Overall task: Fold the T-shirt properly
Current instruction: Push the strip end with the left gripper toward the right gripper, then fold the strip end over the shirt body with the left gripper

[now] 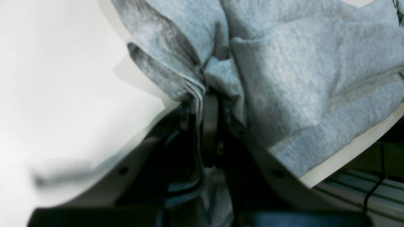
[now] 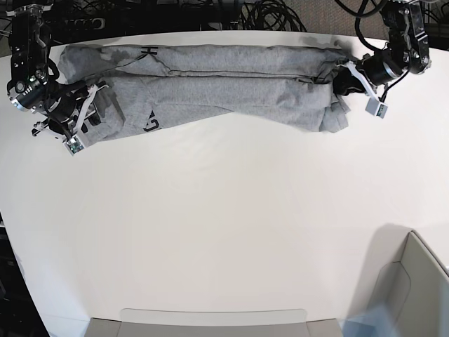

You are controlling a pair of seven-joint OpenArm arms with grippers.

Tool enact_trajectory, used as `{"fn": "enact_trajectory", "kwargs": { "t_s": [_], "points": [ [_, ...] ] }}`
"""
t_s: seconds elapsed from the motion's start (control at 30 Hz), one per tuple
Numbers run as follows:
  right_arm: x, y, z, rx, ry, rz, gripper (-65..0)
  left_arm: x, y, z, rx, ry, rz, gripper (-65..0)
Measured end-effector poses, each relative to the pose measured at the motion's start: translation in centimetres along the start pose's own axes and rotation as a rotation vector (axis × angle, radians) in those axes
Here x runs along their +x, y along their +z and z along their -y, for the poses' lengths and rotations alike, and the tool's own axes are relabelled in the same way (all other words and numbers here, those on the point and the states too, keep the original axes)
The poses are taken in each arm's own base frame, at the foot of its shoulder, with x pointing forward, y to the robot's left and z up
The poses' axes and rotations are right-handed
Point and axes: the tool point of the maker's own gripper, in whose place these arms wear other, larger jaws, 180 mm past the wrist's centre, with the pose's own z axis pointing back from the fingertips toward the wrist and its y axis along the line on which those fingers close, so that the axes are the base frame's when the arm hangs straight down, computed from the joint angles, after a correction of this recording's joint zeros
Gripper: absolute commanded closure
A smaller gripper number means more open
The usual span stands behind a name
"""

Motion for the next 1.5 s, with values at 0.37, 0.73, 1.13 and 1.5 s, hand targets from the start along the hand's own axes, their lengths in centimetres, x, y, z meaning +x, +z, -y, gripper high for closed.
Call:
{"fn": "enact_trajectory", "kwargs": {
  "t_s": [0.37,0.73,1.13,1.5],
  "points": [
    [0.0,0.0,0.0,0.0,0.0,0.0,-19.9,0.9,0.3,-0.4,0.014,0.006,0.057,0.0],
    [0.7,0.0,0.3,-0.009,-0.005,0.019,-19.9,3.7,4.7,-8.6,0.211,0.198,0.233,0.0],
    [2.1,0.5,1.8,-0.051,-0.054,0.08,-19.9,8.4,10.1,-13.5,0.344,0.185,0.286,0.0],
    [2.2,0.4,1.6,-0.046,-0.051,0.08,-19.9,10.4,10.7,-5.9,0.378,0.003,0.29,0.0]
  ]
}}
